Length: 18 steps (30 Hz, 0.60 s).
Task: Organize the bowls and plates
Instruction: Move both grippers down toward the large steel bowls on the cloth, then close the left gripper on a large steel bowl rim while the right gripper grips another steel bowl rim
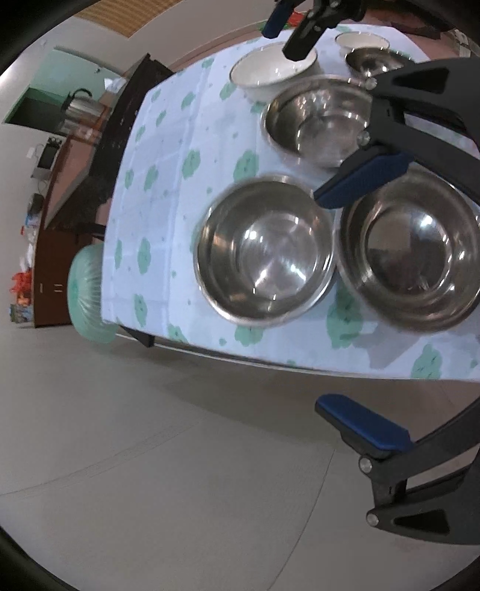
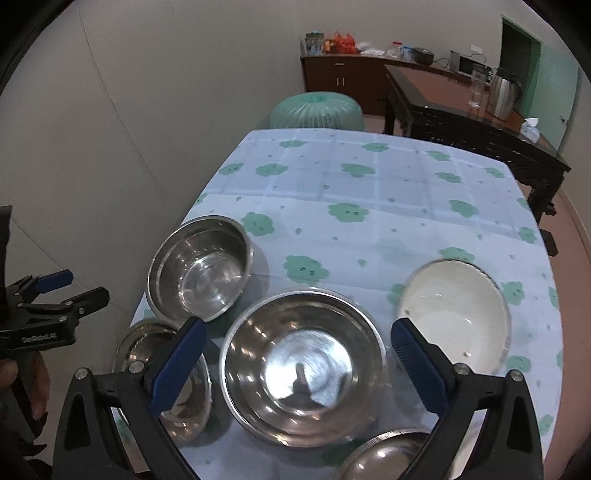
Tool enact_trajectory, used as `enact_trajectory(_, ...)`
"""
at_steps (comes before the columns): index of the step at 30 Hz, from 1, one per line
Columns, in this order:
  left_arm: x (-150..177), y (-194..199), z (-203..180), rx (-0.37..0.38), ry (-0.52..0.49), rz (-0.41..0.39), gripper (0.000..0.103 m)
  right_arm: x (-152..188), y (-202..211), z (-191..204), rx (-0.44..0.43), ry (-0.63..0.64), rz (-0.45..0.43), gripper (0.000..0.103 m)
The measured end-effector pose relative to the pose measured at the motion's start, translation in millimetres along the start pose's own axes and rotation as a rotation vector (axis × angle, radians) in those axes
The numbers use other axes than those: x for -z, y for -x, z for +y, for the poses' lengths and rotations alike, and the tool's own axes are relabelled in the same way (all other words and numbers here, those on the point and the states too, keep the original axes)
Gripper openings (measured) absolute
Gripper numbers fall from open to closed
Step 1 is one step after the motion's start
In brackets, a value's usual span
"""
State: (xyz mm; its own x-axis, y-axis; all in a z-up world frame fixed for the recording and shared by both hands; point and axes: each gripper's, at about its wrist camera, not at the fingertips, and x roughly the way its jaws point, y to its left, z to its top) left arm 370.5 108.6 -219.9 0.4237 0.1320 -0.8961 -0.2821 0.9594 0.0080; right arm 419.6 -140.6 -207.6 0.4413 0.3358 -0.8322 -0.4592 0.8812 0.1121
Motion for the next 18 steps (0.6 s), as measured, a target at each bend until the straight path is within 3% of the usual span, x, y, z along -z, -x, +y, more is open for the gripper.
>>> enact_trajectory(7,-20,-48,19,0.017,-0.008,0.063,0.100,-29,-60,23,-0.018,0.010,0.088,0.087)
enact_trajectory(10,-26,-61,23,0.040,-0.008,0.082,0.095,-41,-82,29,-0.025,0.009,0.112,0.085)
enact_trajectory(13,-32,-76,25,0.051,-0.012,0.111,0.085,-49,-104,33,-0.031,0.006,0.144,0.072)
enact_trajectory(18,-37,-95,29,0.058,-0.009,0.149,0.084,-58,-138,43,-0.043,0.009,0.196,0.064)
